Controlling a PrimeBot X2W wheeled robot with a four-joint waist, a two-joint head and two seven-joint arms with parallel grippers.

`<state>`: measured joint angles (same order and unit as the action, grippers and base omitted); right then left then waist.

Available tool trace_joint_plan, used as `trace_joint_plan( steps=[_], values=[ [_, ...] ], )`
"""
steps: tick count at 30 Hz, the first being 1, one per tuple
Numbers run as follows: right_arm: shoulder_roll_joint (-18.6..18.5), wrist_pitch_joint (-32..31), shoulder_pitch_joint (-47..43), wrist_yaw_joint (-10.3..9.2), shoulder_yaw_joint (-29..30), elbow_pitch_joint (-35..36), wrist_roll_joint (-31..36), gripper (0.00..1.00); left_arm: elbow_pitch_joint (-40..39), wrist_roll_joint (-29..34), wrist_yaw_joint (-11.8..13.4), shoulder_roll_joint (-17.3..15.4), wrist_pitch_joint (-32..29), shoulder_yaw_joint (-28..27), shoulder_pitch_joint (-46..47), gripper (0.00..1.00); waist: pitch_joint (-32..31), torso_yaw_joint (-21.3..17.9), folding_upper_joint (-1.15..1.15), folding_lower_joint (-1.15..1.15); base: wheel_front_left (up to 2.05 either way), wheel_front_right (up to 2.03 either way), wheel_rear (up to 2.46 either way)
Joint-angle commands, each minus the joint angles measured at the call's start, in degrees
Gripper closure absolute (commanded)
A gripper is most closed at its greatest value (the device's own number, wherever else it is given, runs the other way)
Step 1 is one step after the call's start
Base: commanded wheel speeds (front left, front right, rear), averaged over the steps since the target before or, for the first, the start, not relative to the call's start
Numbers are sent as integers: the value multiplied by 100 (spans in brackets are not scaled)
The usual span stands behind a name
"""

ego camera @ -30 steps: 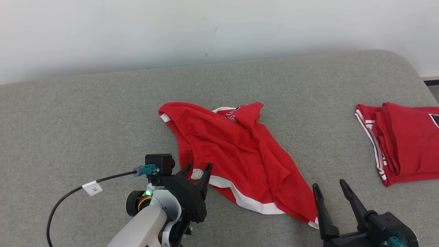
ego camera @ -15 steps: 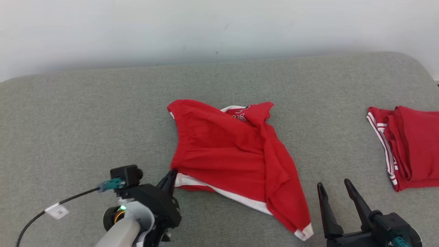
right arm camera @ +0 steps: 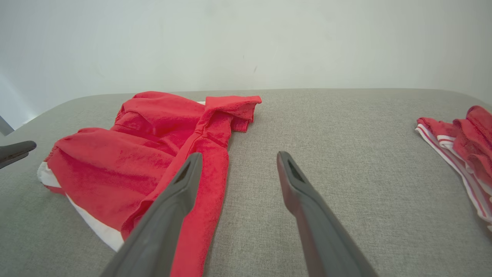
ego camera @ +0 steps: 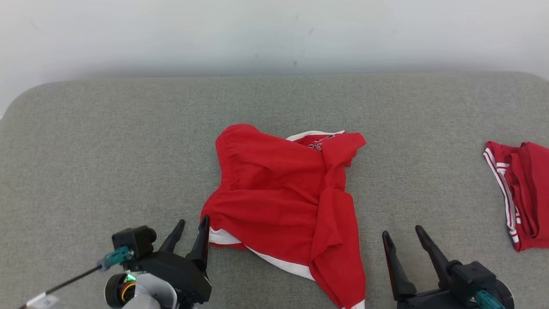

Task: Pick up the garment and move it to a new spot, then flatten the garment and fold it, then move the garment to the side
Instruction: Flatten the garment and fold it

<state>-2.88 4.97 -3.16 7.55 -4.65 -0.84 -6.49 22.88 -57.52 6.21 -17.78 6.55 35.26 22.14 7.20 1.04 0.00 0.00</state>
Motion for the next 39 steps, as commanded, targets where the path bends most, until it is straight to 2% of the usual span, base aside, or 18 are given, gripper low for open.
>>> trace_joint_plan(
  steps=[1, 6, 8, 14, 19, 22, 29, 37, 39],
  values=[
    [-1, -130, 53, -15, -86, -14, -39, 0, -75, 107, 86, -31, 200, -15, -152, 0, -7, 7, 0, 0, 0, 0, 0],
    [0, -500, 111, -15, -264, -38, -114, 0, -185, 447, 154, -143, 642, -20, -354, 0, -29, 32, 0, 0, 0, 0, 0],
    [0, -878, 189, -15, -421, -94, -177, 0, -358, 853, 230, -193, 841, -204, -546, 0, -57, 66, 0, 0, 0, 0, 0],
    [-1, -1414, 368, -15, -723, -238, -273, 0, -1373, 2277, 193, 40, 860, -1278, -1348, 0, -143, 230, 0, 0, 0, 0, 0],
    [-1, -1683, 525, -15, -742, -467, -368, 0, -1970, 3294, -71, 471, 862, -2118, -2176, 0, -217, 389, 0, 0, 0, 0, 0],
    [-1, -1769, 615, -15, -695, -606, -415, 0, -2113, 3658, -302, 748, 862, -2465, -2576, 0, -251, 494, 0, 0, 0, 0, 0],
    [0, -1923, 869, -15, -606, -1073, -397, 0, -2122, 4189, -861, 1189, 864, -3000, -2990, 0, -283, 701, 0, 0, 0, 0, 0],
    [-1, -1911, 1188, -15, -554, -1657, -445, 0, -2202, 4500, -1142, 1411, 864, -3360, -3031, 0, -248, 796, 0, 0, 0, 0, 0],
    [-1, -1899, 1254, -15, -552, -1795, -466, 26, -2201, 4540, -1178, 1438, 864, -3413, -3025, 0, -240, 793, 0, 0, 0, 0, 0]
  ],
)
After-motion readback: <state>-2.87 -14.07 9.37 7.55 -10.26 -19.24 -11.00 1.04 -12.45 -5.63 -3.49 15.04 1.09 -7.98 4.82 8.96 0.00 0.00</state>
